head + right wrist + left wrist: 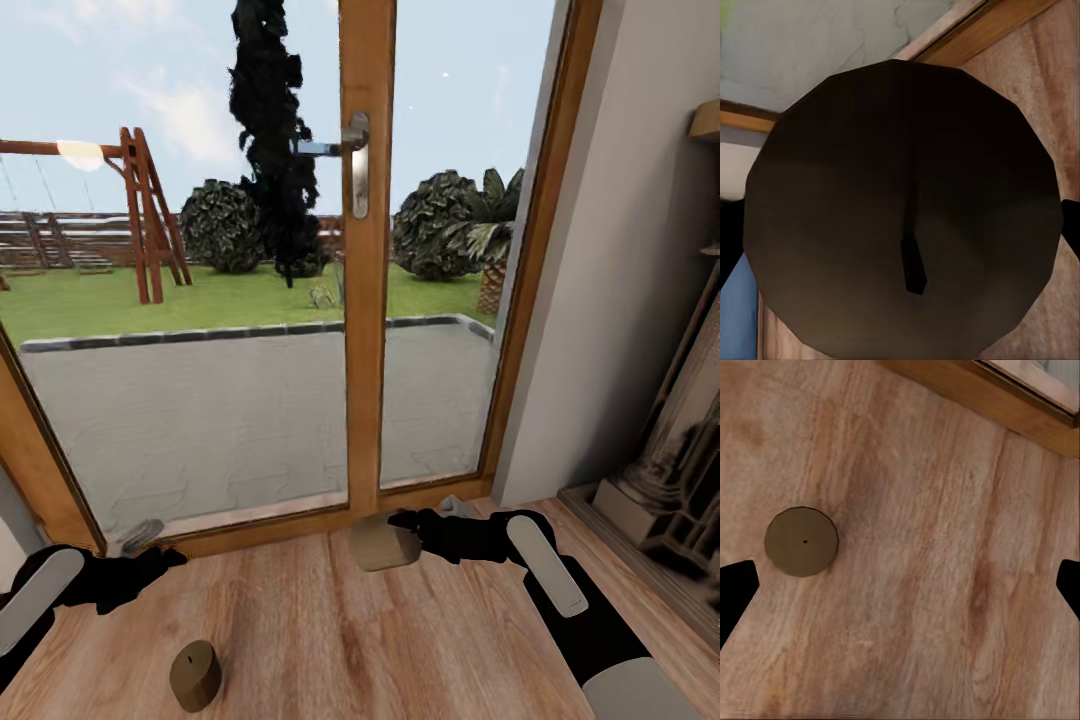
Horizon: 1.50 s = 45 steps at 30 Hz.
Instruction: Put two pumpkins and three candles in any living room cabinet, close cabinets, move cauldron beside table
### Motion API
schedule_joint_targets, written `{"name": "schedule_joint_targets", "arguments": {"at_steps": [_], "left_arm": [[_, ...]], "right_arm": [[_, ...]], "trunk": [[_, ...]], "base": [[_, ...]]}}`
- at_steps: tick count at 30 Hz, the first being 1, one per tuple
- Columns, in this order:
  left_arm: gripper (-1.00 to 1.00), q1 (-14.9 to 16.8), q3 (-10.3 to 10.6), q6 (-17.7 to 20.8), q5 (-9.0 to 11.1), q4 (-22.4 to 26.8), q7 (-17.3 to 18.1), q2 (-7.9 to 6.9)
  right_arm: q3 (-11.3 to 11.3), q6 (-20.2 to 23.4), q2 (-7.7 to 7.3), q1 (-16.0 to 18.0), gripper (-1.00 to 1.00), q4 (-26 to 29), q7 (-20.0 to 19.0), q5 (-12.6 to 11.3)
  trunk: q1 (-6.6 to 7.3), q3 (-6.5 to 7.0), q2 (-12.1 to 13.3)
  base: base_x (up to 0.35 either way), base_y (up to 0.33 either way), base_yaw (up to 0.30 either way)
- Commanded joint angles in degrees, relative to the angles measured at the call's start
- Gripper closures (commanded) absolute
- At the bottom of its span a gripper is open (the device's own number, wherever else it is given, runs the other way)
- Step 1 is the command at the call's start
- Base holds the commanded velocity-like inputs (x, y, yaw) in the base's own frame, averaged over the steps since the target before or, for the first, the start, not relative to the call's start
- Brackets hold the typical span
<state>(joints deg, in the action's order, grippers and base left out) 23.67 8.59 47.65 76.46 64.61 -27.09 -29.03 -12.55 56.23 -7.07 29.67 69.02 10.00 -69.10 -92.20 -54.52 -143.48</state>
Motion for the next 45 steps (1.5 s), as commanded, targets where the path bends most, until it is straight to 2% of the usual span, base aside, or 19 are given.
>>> {"name": "schedule_joint_targets", "arguments": {"at_steps": [1,3,5,7,10,12,19,23,24,26,30,45], "left_arm": [[-1.0,0.1,0.2,-0.4,0.5,-1.3,-0.6,-0.04],[-1.0,0.3,0.4,-1.4,0.2,-3.6,-0.6,0.33],[-1.0,0.5,0.5,-2.2,-1.4,-6.0,-1.1,1.65],[-1.0,0.8,0.5,-2.4,-5.4,-8.8,-2.0,3.58],[-1.0,2.6,0.4,-2.5,-12.1,-13.0,-2.5,7.66],[-1.0,3.1,0.4,-2.6,-13.6,-14.2,-2.3,8.73],[-1.0,3.3,0.3,-2.6,-14.2,-14.7,-1.8,9.35],[-1.0,3.3,0.4,-2.6,-14.3,-14.7,-1.3,10.35],[-1.0,3.3,0.4,-2.6,-14.3,-14.7,0.1,10.43],[-1.0,3.3,0.5,-2.6,-14.5,-14.7,5.5,10.31],[-1.0,3.3,0.5,-2.6,-14.7,-15.1,8.4,10.25],[-1.0,3.3,0.6,-2.7,-14.8,-15.3,8.9,9.85]], "right_arm": [[-0.1,0.0,-0.08,0.0,1.0,0.1,0.6,-0.6],[-0.1,0.0,-0.06,0.0,1.0,0.1,0.6,-0.6],[-0.1,0.0,-0.05,0.0,1.0,0.1,0.6,-0.5],[-0.1,0.0,-0.05,0.0,1.0,0.1,0.6,-0.5],[-0.1,0.0,-0.05,0.0,1.0,0.1,0.6,-0.4],[-0.1,0.0,-0.07,0.0,1.0,0.1,0.6,-0.4],[-0.1,-0.1,-0.05,0.0,1.0,0.1,0.7,-0.4],[-0.1,-0.1,-0.05,0.0,1.0,0.1,0.7,-0.4],[-0.1,-0.1,-0.05,0.0,1.0,0.1,0.7,-0.4],[-0.1,-0.1,-0.05,0.0,1.0,0.1,0.7,-0.4],[-0.1,-0.1,-0.05,0.0,1.0,0.1,0.7,-0.4],[-0.1,-0.4,-0.03,0.0,1.0,0.0,0.7,-0.3]], "trunk": [[0.01,-0.06,0.0],[0.01,-0.06,0.0],[0.01,-0.06,0.0],[0.01,-0.06,0.0],[0.01,-0.06,0.0],[0.01,-0.06,0.0],[0.01,-0.06,0.0],[0.01,-0.06,0.0],[0.01,-0.06,0.0],[0.01,-0.06,0.0],[0.01,-0.06,0.0],[0.01,-0.06,0.0]], "base": [[0.001,-0.001,-0.006],[0.001,0.0,-0.003],[0.0,0.0,-0.001],[0.0,0.0,0.0],[0.0,0.0,0.0],[0.0,0.0,0.0],[0.0,0.0,0.0],[0.0,0.0,0.0],[0.0,0.0,0.0],[0.0,0.0,0.0],[0.0,0.0,0.0],[0.033,0.027,0.0]]}}
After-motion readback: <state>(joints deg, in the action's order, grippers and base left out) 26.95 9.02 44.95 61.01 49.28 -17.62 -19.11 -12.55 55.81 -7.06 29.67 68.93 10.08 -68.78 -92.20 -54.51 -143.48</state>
